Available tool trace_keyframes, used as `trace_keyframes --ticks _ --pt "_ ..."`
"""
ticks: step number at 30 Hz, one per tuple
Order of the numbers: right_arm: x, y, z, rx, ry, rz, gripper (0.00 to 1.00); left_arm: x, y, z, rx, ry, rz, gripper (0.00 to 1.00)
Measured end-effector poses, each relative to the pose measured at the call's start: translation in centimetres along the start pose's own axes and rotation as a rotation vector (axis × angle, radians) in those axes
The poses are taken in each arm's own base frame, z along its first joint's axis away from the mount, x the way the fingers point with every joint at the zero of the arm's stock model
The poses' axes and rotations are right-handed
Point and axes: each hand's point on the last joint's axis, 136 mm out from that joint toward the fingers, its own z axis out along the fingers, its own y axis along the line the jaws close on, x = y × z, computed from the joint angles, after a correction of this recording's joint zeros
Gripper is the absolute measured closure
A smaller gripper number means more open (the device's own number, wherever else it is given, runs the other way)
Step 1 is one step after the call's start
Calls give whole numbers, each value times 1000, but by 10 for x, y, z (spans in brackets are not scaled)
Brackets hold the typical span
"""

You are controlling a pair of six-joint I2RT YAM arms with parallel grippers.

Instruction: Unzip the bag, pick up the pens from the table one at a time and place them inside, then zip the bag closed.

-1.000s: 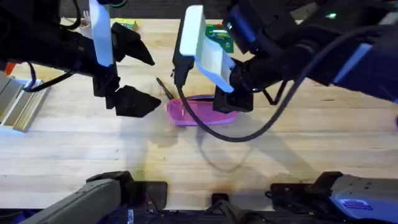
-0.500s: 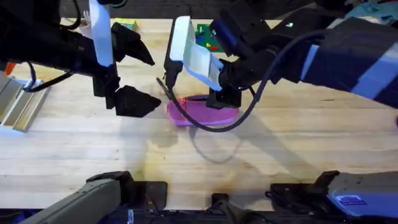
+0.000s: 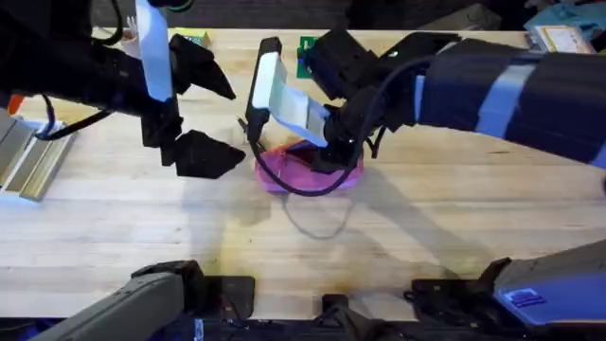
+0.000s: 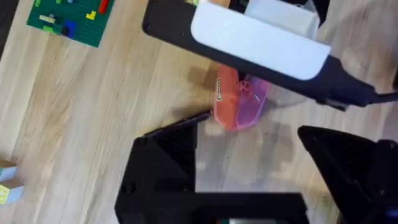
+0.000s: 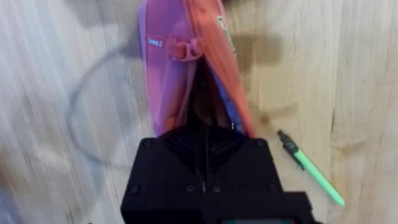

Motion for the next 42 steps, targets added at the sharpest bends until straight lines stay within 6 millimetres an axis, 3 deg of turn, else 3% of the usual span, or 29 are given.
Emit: trace_keyframes --ticks 6,7,12,13,24,28,35,42 --pt "0 0 1 -1 3 1 965 0 0 0 0 0 0 7" --pt "1 0 1 -1 3 2 929 0 0 0 0 0 0 7" --pt "2 0 1 -1 8 -4 238 0 0 0 0 0 0 7" --pt "5 3 0 -13 24 -8 5 0 0 0 0 0 0 6" --pt "6 5 -4 -19 33 -2 3 0 0 0 0 0 0 7" --pt "4 5 -14 -5 17 16 3 0 0 0 0 0 0 8" --pt "-9 1 -74 103 -117 60 3 0 0 0 0 0 0 7" --pt "-2 -13 -124 199 -218 203 4 0 0 0 0 0 0 7"
